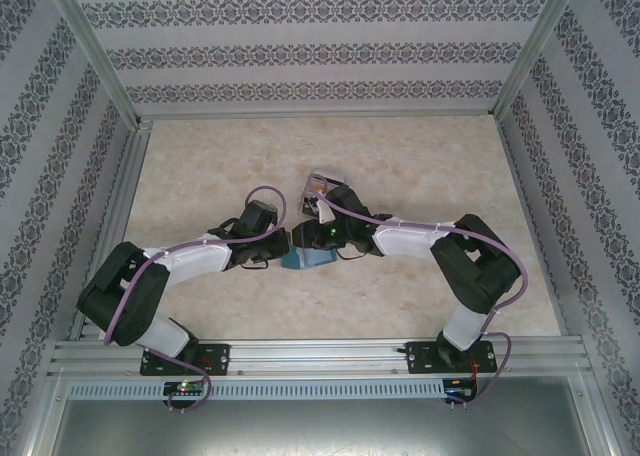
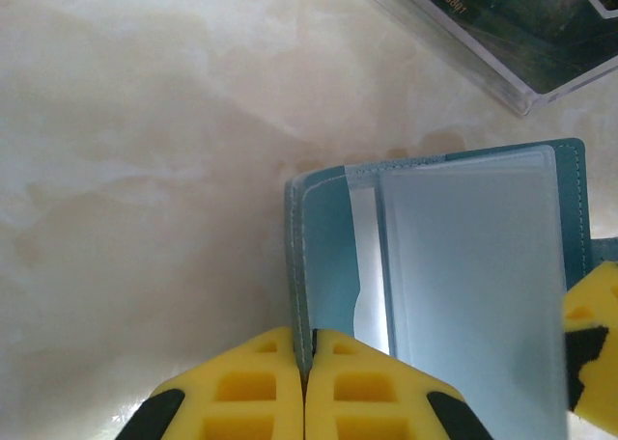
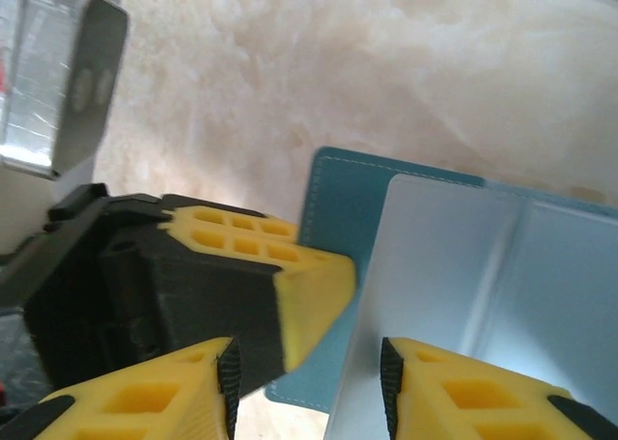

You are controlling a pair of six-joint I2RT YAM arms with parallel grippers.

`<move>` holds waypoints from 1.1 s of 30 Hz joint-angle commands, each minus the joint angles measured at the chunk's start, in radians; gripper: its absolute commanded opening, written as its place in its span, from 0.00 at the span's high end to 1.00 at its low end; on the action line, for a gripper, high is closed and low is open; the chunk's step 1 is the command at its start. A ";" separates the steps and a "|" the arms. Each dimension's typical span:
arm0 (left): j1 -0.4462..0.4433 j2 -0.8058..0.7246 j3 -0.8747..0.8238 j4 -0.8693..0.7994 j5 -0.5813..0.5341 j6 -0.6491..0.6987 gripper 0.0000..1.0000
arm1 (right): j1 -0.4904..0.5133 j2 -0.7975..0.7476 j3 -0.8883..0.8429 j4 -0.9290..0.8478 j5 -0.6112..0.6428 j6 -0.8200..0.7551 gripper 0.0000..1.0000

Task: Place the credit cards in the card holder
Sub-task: Flip over the card slot on the card holder.

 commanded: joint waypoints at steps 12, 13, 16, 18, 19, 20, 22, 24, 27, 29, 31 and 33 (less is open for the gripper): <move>0.016 -0.051 -0.047 0.014 -0.006 -0.026 1.00 | -0.042 0.083 -0.047 0.138 -0.060 0.085 0.66; 0.019 -0.054 -0.044 0.006 -0.006 -0.023 1.00 | -0.045 0.074 -0.051 0.125 -0.051 0.078 0.66; 0.022 -0.074 -0.044 -0.010 -0.020 -0.018 1.00 | -0.059 0.042 -0.072 0.107 -0.036 0.064 0.66; 0.025 -0.082 -0.039 -0.015 -0.023 -0.013 1.00 | -0.070 0.029 -0.086 0.099 -0.023 0.059 0.66; 0.026 -0.085 -0.036 -0.019 -0.022 -0.011 1.00 | -0.076 0.032 -0.089 0.097 -0.025 0.057 0.66; 0.027 -0.090 -0.031 -0.024 -0.019 -0.009 1.00 | -0.078 0.037 -0.091 0.096 -0.028 0.056 0.66; 0.028 -0.101 -0.028 -0.016 -0.012 -0.008 1.00 | -0.079 0.046 -0.092 0.097 -0.034 0.054 0.66; 0.028 -0.111 -0.024 -0.012 -0.003 -0.001 1.00 | -0.078 0.054 -0.096 0.095 -0.027 0.047 0.66; 0.028 -0.128 -0.010 -0.050 -0.019 0.009 1.00 | -0.079 0.071 -0.096 0.085 -0.012 0.041 0.66; 0.029 -0.134 -0.016 -0.051 -0.034 0.014 1.00 | -0.081 0.083 -0.096 0.087 -0.013 0.039 0.66; 0.031 -0.129 -0.016 -0.059 -0.034 0.021 1.00 | -0.081 0.092 -0.096 0.088 -0.013 0.037 0.67; 0.032 -0.123 -0.015 -0.077 -0.044 0.028 1.00 | -0.081 0.095 -0.094 0.086 -0.013 0.035 0.69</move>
